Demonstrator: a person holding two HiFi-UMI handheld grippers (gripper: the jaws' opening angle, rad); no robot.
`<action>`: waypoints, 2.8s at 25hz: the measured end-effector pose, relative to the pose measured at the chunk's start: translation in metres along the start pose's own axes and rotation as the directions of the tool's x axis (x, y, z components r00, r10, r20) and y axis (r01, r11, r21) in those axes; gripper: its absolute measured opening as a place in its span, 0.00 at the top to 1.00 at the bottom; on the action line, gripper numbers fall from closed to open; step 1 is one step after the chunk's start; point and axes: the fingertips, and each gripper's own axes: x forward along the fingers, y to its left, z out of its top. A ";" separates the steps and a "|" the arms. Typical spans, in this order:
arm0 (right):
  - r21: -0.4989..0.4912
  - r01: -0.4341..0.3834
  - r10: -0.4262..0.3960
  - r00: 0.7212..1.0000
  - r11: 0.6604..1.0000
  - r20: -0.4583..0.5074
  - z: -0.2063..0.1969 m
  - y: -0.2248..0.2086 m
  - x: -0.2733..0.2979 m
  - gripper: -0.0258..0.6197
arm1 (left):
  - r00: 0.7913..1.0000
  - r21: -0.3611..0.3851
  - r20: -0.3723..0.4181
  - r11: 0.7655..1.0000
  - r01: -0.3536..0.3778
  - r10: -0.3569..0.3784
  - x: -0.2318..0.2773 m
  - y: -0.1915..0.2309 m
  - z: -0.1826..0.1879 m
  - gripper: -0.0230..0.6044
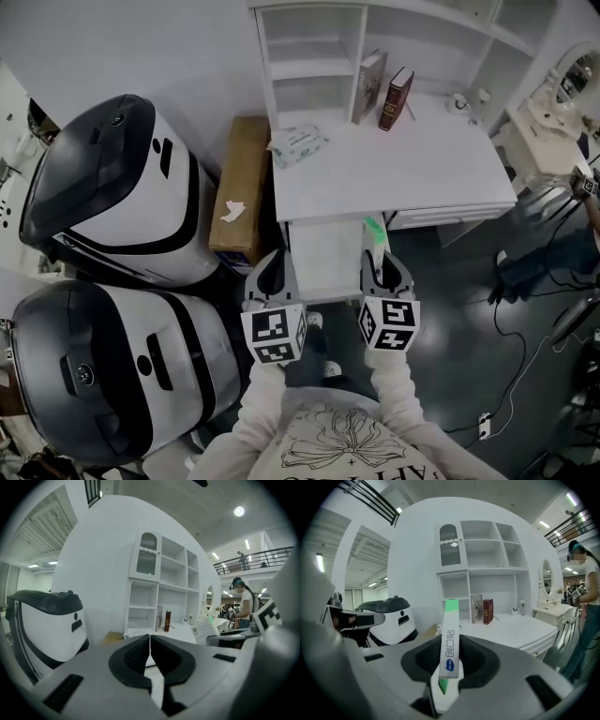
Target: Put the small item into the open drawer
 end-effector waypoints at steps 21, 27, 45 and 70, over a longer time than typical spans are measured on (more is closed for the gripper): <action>0.037 0.030 -0.017 0.951 0.999 -0.310 -0.103 0.007 0.141 0.82 | 0.985 -0.025 -0.149 0.996 0.083 -0.086 0.134 0.054 -0.039 0.95; 0.057 0.014 0.010 0.918 0.998 -0.395 -0.142 0.011 0.165 0.82 | 0.978 -0.044 -0.186 0.995 0.085 -0.092 0.149 0.055 -0.059 0.95; 0.020 -0.087 0.079 0.752 0.996 -0.655 -0.273 0.005 0.242 0.82 | 0.969 -0.080 -0.246 0.997 -0.018 -0.002 0.160 0.086 -0.093 0.95; -0.010 -0.126 0.080 0.686 0.992 -0.723 -0.307 -0.002 0.265 0.68 | 0.961 -0.087 -0.277 0.995 -0.038 0.013 0.153 0.086 -0.105 0.95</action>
